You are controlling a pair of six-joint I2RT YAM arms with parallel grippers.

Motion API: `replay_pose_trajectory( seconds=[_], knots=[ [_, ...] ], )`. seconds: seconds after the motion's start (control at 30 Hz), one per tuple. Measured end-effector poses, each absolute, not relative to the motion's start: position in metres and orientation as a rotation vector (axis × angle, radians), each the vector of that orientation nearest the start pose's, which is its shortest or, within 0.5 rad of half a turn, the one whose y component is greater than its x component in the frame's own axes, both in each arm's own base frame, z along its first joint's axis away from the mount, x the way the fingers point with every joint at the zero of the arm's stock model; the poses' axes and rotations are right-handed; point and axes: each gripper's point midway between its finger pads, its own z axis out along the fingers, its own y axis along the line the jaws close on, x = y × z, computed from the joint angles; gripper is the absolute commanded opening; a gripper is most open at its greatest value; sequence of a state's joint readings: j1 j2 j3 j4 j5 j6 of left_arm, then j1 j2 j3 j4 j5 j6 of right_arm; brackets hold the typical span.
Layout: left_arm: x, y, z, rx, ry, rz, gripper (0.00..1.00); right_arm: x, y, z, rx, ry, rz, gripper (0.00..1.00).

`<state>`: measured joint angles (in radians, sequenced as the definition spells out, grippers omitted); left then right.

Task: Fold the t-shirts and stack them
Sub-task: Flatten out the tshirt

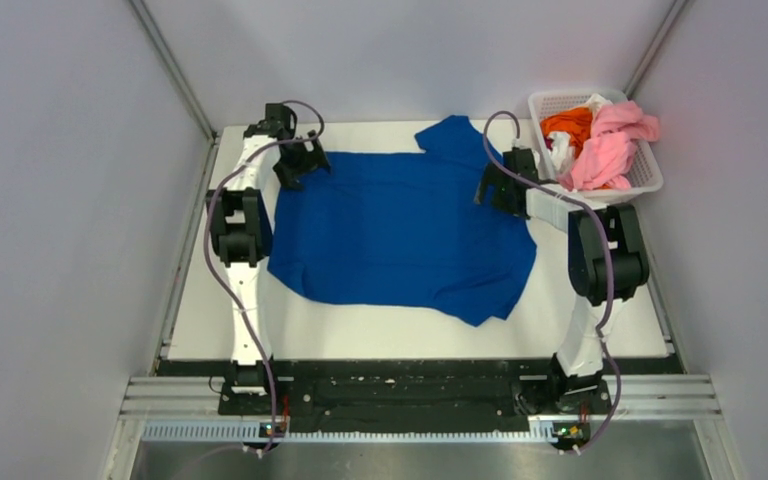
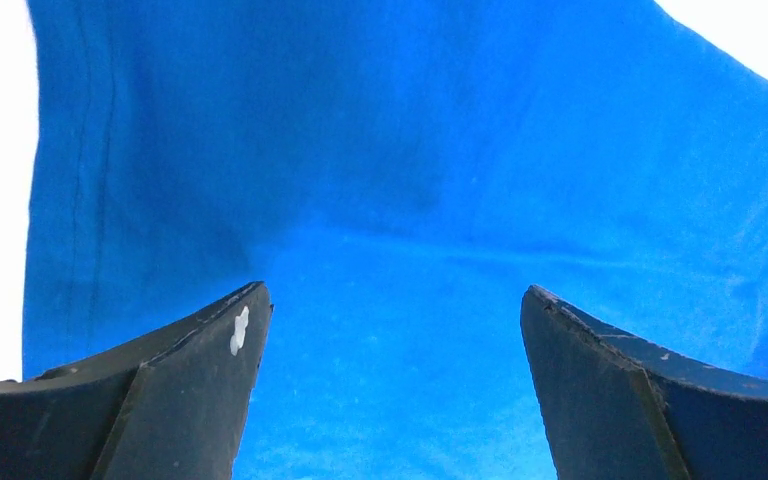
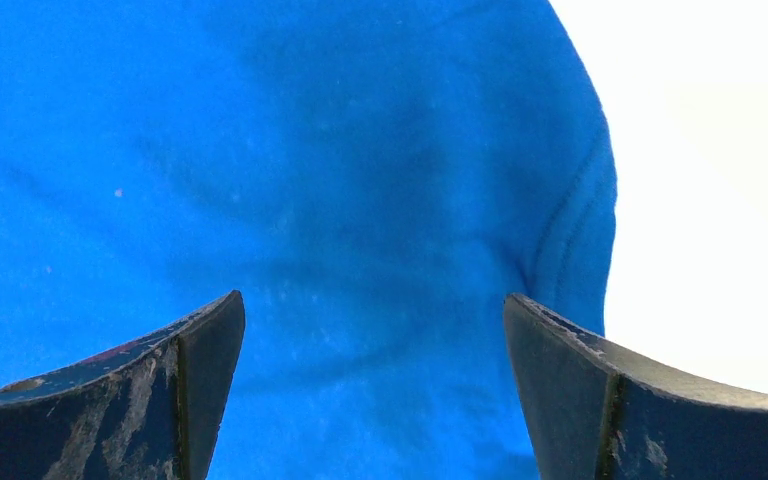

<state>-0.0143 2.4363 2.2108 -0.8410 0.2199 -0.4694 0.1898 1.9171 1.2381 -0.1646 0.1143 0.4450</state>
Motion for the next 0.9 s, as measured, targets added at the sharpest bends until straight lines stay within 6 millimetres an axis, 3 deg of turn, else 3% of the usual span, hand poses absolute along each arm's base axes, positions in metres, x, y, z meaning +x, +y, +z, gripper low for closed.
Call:
replay_pose_trajectory(
  seconds=[0.1, 0.27, 0.33, 0.4, 0.47, 0.57, 0.73, 0.9],
  knots=[
    [0.532, -0.07, 0.071, -0.519, 2.632, -0.451, 0.99, 0.455, 0.087, 0.059, 0.342, 2.378, 0.128, 0.99],
    [0.45, -0.097, 0.11, -0.462, 2.637, -0.491, 0.99, 0.412, 0.108, 0.108, 0.296, 2.294, 0.173, 0.99],
    [0.417, -0.116, 0.126, -0.405, 2.617, -0.53, 0.99, 0.39, 0.119, 0.116, 0.281, 2.279, 0.214, 0.99],
    [0.388, -0.136, 0.132, -0.351, 2.604, -0.576, 0.99, 0.372, 0.128, 0.111, 0.278, 2.292, 0.242, 0.99],
    [0.366, -0.15, 0.125, -0.309, 2.625, -0.601, 0.99, 0.355, 0.133, 0.095, 0.274, 2.335, 0.253, 0.99],
    [0.337, -0.154, 0.091, -0.327, 2.717, -0.571, 0.99, 0.333, 0.132, 0.067, 0.286, 2.412, 0.236, 0.99],
    [0.293, -0.122, 0.039, -0.471, 2.847, -0.363, 0.99, 0.312, 0.124, 0.043, 0.33, 2.477, 0.209, 0.99],
    [0.263, -0.075, 0.03, -0.622, 2.829, -0.036, 0.99, 0.307, 0.12, 0.038, 0.357, 2.488, 0.187, 0.99]
  ],
)
